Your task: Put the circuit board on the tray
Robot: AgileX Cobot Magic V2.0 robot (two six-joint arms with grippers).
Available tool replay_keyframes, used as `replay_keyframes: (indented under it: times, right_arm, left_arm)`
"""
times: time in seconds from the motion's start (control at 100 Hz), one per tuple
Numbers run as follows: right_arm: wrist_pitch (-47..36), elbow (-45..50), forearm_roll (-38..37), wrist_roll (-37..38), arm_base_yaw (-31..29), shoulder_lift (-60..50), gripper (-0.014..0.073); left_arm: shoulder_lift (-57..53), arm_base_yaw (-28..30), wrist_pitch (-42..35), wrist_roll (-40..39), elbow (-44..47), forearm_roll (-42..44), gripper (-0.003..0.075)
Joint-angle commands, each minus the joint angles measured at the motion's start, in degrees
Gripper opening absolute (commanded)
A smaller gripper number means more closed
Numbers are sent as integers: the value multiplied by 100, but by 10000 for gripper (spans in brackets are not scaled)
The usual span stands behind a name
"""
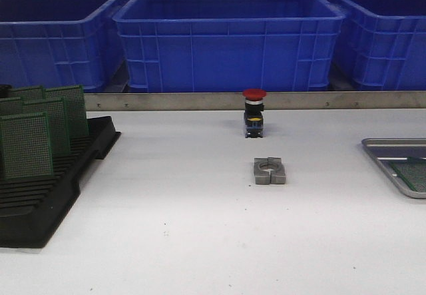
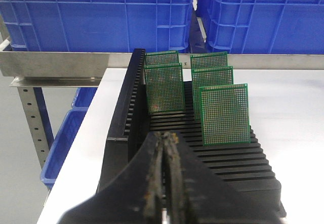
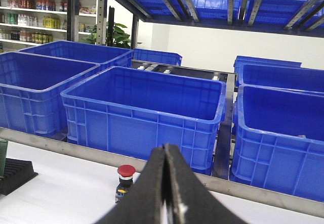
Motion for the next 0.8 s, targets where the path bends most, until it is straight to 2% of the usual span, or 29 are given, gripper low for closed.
replay_keyframes:
  times: [0.0, 0.18, 0.23, 0.3, 0.37, 0.54, 0.61, 0.68, 0.74, 0.79]
  right_arm:
    - [-153, -146, 108, -45, 11, 82, -60]
    - [-261, -146, 32, -45, 1, 82, -60]
    - [-508, -146, -286, -23, 1, 82, -60]
    - [-813, -132, -1120, 356, 1, 82, -60]
    - [-1151, -24, -2213, 1320, 1, 82, -60]
    - [-1598, 553, -5705, 4964, -6, 82, -60]
    - [-1796, 869, -6807, 6106, -95, 47, -60]
    - [-2041, 1241, -7300, 6855, -256, -133, -60]
    - [-2357, 1650, -7392, 7139, -367, -381, -60]
    - [-1786, 1603, -7450, 7204, -440, -621, -60]
  left_arm:
    - [-156, 9, -428, -18, 113, -2, -20]
    - [-156, 9, -428, -18, 113, -2, -20]
    - [-156, 9, -428, -18, 113, -2, -20]
    - [-156, 9, -428, -18, 113, -2, -20]
    - [-156, 9, -428, -18, 113, -2, -20]
    - [-156, 9, -428, -18, 113, -2, -20]
    - [-156, 9, -428, -18, 113, -2, -20]
    - [-156, 9, -428, -18, 113, -2, -20]
    - [-156, 9, -428, -18, 113, -2, -20]
    - [-156, 9, -428, -18, 113, -2, -20]
